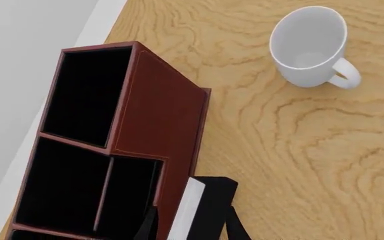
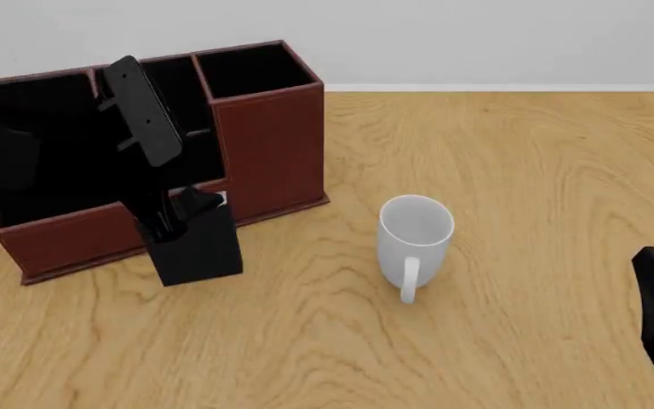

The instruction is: Pick up the book and place it in the front compartment of the caddy.

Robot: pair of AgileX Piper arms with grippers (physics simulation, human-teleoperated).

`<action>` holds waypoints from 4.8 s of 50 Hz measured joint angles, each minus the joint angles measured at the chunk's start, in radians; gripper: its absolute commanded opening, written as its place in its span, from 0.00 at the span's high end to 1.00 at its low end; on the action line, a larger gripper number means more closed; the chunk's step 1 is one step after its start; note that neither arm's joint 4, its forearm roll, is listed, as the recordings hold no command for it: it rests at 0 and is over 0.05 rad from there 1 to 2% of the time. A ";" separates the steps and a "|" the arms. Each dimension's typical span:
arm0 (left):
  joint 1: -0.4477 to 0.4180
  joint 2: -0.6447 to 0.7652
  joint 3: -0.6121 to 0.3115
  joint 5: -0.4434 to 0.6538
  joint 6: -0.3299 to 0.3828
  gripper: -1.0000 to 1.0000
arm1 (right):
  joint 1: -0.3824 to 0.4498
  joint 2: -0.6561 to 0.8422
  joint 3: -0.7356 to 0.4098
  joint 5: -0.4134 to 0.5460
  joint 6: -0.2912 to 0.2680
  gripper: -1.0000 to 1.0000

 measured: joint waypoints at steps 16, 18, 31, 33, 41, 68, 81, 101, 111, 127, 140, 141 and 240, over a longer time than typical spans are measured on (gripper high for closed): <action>0.023 0.012 -0.002 0.007 0.005 0.00 | 0.000 0.000 0.000 0.000 0.000 0.00; 0.025 0.013 -0.004 0.009 0.003 0.00 | 0.000 0.000 0.000 0.000 0.000 0.00; 0.040 0.020 -0.019 0.018 -0.003 0.00 | 0.000 0.000 0.000 0.000 0.000 0.00; 0.041 0.021 -0.022 0.021 -0.005 0.00 | 0.000 0.000 0.000 0.000 0.000 0.00; 0.042 0.024 -0.028 0.028 -0.011 0.00 | 0.000 0.000 0.000 0.000 0.000 0.00; 0.051 0.049 -0.026 0.012 -0.019 0.00 | 0.000 0.000 0.000 0.000 0.000 0.00; 0.059 0.068 -0.020 -0.009 -0.022 0.00 | 0.000 0.000 0.000 0.000 0.000 0.00; 0.066 0.095 -0.003 -0.039 -0.032 0.00 | 0.000 0.000 0.000 0.000 0.000 0.00; 0.075 0.112 0.007 -0.055 -0.033 0.00 | 0.000 0.000 0.000 0.000 0.000 0.00; 0.085 0.140 0.014 -0.074 -0.032 0.00 | 0.000 0.000 0.000 0.000 0.000 0.00; 0.091 0.162 0.025 -0.086 -0.032 0.00 | 0.000 0.000 0.000 0.000 0.000 0.00; 0.091 0.164 0.025 -0.087 -0.033 0.00 | 0.000 0.000 0.000 0.000 0.000 0.00; 0.071 -0.002 0.148 -0.108 0.025 1.00 | 0.000 0.000 0.000 0.000 0.000 0.00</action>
